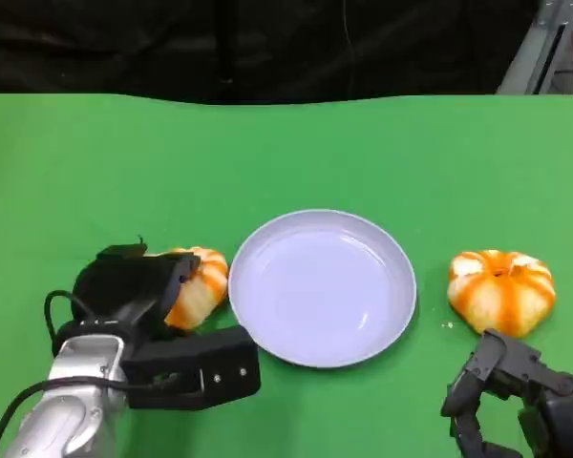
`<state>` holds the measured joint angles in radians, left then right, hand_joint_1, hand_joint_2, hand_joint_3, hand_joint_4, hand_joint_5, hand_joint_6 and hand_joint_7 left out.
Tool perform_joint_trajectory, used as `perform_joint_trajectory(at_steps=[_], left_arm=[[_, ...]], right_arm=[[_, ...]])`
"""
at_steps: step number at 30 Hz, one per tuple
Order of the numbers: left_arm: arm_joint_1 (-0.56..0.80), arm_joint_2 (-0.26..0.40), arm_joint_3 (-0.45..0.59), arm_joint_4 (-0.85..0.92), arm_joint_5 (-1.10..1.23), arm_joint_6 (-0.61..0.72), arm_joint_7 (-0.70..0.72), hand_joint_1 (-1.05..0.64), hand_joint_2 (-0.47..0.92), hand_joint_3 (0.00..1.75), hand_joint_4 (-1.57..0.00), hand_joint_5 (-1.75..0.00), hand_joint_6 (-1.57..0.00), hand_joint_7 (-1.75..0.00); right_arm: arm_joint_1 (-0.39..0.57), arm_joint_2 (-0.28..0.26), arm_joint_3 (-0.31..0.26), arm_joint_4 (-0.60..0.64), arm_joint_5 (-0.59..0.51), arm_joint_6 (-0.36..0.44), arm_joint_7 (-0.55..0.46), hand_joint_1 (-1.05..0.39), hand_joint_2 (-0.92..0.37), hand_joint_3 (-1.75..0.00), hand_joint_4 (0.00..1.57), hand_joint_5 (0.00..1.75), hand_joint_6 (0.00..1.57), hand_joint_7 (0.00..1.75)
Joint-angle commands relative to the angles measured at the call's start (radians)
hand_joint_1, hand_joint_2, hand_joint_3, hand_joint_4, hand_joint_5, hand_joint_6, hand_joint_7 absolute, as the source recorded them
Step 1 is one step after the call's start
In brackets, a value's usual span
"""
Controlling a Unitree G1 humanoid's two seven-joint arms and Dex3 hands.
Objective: Grasp the bread from the table and place it into the plate.
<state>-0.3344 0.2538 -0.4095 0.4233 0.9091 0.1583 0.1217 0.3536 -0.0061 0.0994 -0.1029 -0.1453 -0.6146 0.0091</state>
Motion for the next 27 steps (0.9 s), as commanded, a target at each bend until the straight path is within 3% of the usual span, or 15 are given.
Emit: perform_joint_trajectory(at_steps=[1, 27], left_arm=[[-0.018, 0.013, -0.007, 0.014, -0.008, 0.013, 0.013, -0.82, 0.92, 0.0, -0.28, -0.07, -0.52, 0.0], [-0.063, 0.003, -0.018, 0.127, -0.09, 0.02, 0.084, -0.8, 0.92, 0.0, -0.3, -0.04, -0.51, 0.0]], right_arm=[[0.005, -0.008, -0.004, -0.007, 0.005, -0.008, -0.005, -0.12, -0.52, -1.2, 0.82, 1.75, 0.76, 1.54], [0.012, -0.005, -0.005, -0.007, -0.002, -0.026, -0.012, -0.12, -0.52, -1.2, 0.84, 1.75, 0.76, 1.54]])
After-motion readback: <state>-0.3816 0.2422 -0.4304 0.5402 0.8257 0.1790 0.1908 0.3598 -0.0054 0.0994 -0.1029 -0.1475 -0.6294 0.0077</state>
